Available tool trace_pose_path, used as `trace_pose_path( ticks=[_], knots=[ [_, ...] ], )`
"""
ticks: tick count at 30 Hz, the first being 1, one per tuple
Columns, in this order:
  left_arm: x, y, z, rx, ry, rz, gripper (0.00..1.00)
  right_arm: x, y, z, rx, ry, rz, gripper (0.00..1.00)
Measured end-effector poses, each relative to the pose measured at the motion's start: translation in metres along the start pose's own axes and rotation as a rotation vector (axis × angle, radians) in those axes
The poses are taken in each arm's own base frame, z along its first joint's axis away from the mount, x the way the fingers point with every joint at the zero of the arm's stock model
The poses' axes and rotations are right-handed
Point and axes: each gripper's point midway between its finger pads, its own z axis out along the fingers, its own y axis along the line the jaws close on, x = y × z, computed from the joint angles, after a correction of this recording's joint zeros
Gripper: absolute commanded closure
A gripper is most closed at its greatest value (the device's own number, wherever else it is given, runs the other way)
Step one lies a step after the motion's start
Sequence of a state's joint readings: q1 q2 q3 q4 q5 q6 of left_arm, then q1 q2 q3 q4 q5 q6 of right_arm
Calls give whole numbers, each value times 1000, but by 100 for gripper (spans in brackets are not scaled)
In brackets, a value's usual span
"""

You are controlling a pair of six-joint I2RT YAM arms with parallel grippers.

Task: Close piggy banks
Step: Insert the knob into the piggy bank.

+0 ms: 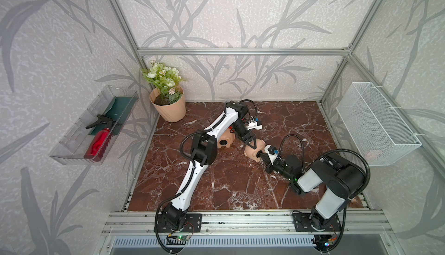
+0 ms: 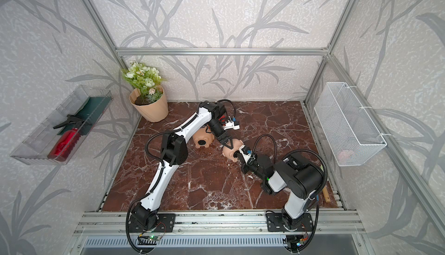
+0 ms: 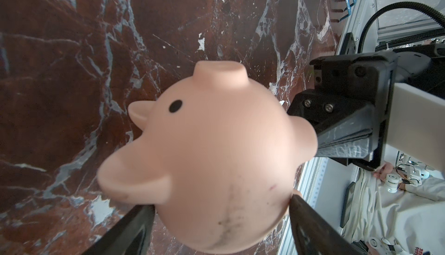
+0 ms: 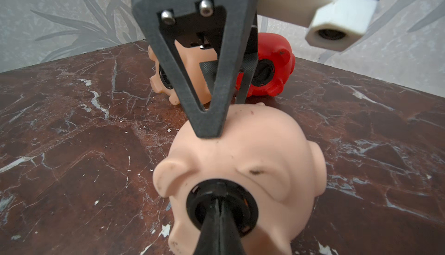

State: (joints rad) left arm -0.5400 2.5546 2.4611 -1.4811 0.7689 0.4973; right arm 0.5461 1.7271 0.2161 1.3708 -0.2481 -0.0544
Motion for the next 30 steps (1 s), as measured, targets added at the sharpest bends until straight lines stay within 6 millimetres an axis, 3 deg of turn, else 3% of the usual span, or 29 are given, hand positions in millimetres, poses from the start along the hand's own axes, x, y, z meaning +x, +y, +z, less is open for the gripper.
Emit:
trace_pose_path(
  ticks=[30],
  knots=[
    [-1, 5, -5, -11, -12, 4, 14, 1, 6, 16, 50, 95, -126, 100]
  ],
)
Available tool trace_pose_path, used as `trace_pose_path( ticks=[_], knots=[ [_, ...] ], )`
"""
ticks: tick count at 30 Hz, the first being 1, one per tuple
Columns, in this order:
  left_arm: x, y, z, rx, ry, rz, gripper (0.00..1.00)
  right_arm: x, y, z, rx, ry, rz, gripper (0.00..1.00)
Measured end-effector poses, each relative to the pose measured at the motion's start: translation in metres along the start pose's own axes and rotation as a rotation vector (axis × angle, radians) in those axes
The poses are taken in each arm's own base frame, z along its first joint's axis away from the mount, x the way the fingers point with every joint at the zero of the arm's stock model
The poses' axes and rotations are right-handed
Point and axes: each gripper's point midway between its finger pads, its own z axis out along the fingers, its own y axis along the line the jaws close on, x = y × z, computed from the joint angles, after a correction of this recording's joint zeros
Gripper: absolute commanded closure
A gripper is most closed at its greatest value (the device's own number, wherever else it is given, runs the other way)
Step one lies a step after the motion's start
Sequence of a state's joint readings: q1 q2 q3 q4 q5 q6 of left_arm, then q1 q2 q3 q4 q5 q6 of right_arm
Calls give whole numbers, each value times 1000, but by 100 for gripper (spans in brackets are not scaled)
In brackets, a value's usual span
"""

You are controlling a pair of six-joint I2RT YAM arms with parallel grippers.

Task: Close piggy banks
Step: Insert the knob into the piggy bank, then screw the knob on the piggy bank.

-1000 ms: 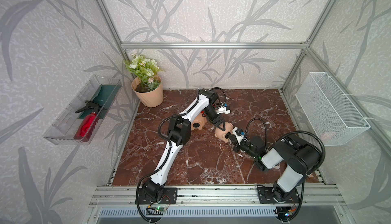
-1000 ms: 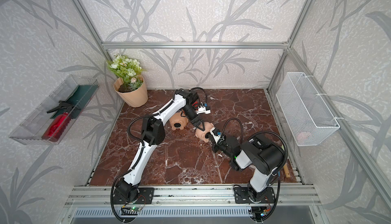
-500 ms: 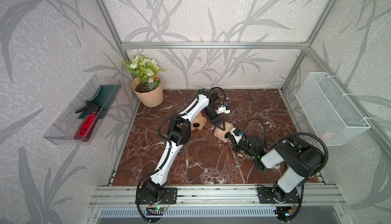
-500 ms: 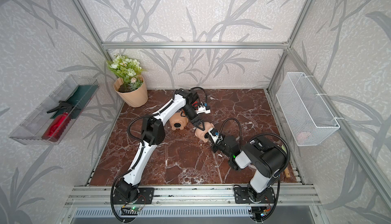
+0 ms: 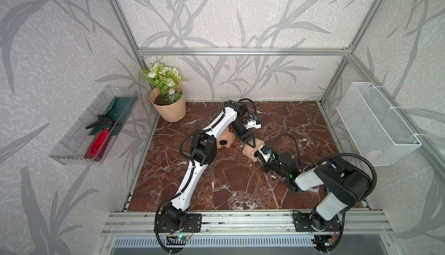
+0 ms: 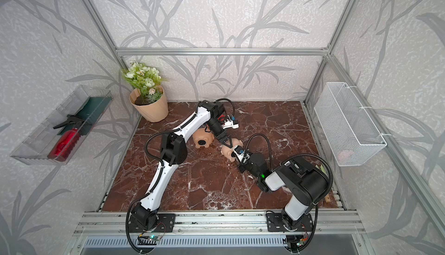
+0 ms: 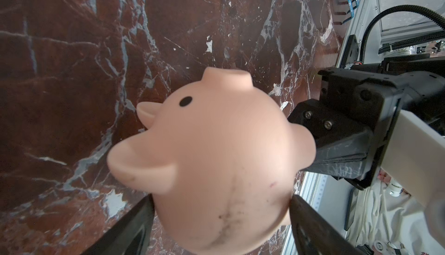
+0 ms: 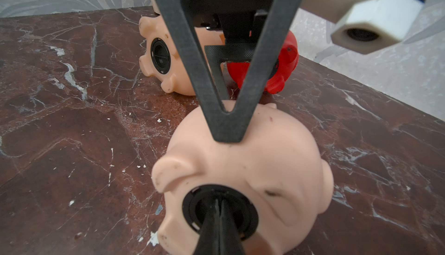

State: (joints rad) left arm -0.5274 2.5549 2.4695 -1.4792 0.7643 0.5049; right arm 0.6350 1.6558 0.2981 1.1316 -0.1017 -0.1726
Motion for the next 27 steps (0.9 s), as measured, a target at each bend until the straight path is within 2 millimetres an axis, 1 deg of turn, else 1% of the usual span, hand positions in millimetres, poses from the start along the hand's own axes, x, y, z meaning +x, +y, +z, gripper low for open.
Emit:
trace_pose_path(
  ticks=[6, 16, 22, 27],
  knots=[
    [0, 0, 0, -1, 2, 1, 14, 0, 2, 0, 3, 1, -30, 100],
    [1, 0, 0, -1, 4, 7, 15, -1, 2, 0, 3, 0, -25, 100],
    [-1, 0, 0, -1, -5, 10, 15, -1, 2, 1, 3, -3, 12, 100],
    [-3, 0, 0, 0, -12, 11, 15, 0, 2, 0, 9, -11, 76, 100]
  ],
)
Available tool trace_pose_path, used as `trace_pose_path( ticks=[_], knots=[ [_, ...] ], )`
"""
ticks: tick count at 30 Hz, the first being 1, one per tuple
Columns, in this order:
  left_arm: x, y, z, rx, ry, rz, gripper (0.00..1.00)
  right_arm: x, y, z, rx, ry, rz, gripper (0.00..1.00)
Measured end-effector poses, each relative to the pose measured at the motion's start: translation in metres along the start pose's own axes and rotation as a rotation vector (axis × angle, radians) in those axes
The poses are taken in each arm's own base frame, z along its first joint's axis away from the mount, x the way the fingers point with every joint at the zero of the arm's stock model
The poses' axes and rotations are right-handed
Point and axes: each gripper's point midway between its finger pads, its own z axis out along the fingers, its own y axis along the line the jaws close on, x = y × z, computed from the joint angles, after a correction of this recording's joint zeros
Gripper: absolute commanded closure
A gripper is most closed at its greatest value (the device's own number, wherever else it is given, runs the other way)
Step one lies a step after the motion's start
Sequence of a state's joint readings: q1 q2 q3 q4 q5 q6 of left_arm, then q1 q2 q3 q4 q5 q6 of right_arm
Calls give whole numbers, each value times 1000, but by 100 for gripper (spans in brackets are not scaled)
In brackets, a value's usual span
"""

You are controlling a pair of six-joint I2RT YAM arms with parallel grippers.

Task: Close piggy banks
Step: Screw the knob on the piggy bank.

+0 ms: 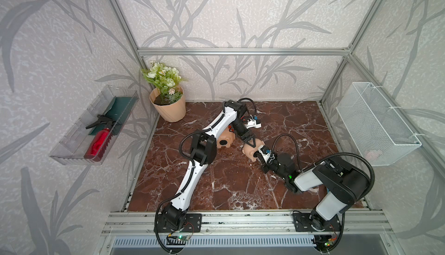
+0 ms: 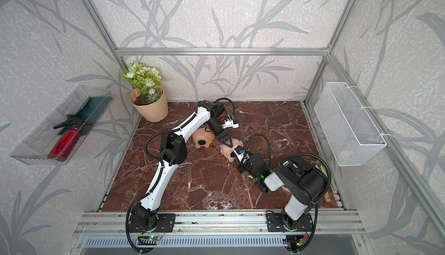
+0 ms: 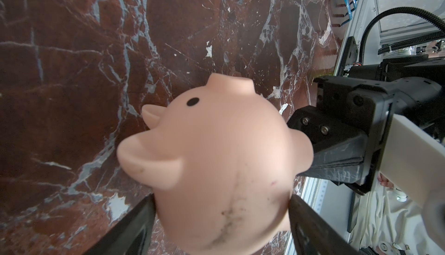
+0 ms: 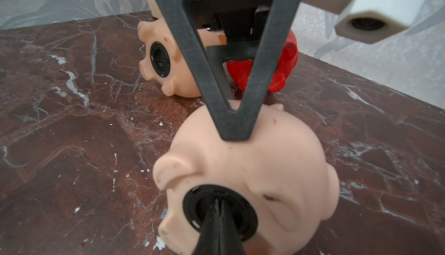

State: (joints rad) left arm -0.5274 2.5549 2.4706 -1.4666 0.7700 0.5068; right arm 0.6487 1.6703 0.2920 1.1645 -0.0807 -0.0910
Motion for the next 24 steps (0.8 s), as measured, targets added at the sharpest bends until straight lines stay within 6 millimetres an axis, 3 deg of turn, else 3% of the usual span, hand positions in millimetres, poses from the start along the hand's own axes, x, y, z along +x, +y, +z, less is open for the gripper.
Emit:
trace_pose_path(
  ticks=[24],
  knots=[
    [-1, 0, 0, 6, -4, -2, 18, 2, -7, -2, 49, -2, 274, 100]
  ],
)
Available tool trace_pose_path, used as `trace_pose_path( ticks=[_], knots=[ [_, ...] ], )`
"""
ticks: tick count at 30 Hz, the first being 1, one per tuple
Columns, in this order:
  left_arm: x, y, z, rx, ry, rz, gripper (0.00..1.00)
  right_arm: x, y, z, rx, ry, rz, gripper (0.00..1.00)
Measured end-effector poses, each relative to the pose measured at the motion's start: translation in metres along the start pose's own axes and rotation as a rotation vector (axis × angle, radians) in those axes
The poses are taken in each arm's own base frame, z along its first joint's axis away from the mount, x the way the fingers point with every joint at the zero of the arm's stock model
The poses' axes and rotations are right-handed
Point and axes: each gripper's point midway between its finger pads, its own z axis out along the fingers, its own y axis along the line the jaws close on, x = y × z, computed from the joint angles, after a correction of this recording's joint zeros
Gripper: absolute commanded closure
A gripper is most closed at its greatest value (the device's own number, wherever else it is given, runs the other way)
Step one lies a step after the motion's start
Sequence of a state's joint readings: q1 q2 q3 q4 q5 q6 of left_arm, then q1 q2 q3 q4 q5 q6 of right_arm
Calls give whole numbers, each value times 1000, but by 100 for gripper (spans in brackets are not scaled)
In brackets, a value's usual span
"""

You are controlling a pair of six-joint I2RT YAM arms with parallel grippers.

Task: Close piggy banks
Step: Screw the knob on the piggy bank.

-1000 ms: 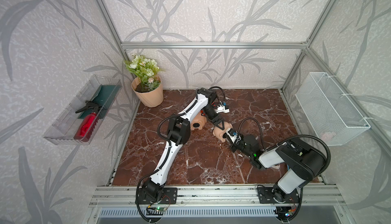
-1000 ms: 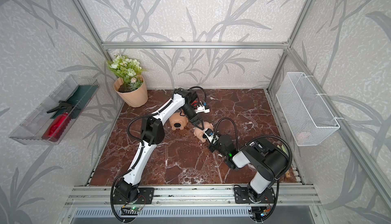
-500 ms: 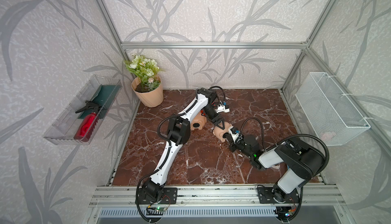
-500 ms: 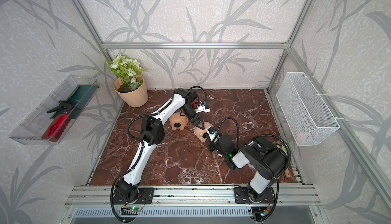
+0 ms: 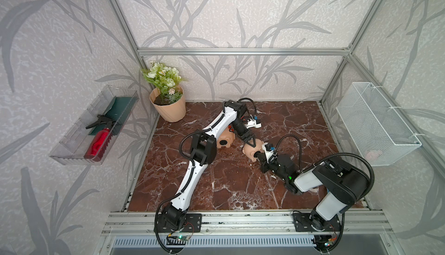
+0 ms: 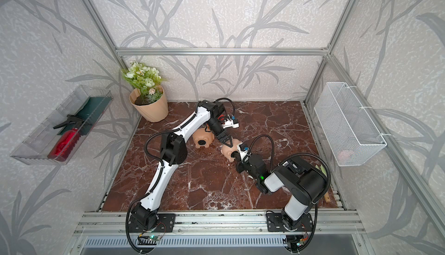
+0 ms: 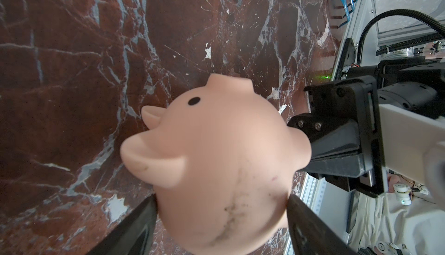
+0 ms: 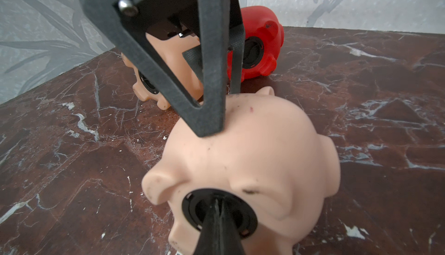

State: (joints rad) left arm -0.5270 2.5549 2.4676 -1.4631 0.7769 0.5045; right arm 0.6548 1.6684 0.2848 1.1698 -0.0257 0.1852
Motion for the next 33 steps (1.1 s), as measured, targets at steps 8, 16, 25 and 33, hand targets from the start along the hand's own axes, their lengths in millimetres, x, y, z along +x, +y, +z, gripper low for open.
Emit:
trace_pose_path(
  ticks=[8, 16, 25, 33],
  knots=[
    [0, 0, 1, 5, -4, -2, 17, 0, -1, -1, 5, 0, 65, 100],
    [0, -1, 2, 13, -5, -2, 18, 1, -3, -3, 14, -4, 135, 100],
    [2, -3, 5, 28, -1, -10, 18, 2, -6, -7, 24, -8, 237, 100],
    [5, -5, 6, 32, 7, -18, 18, 2, -6, -10, 21, -18, 308, 100]
  ],
)
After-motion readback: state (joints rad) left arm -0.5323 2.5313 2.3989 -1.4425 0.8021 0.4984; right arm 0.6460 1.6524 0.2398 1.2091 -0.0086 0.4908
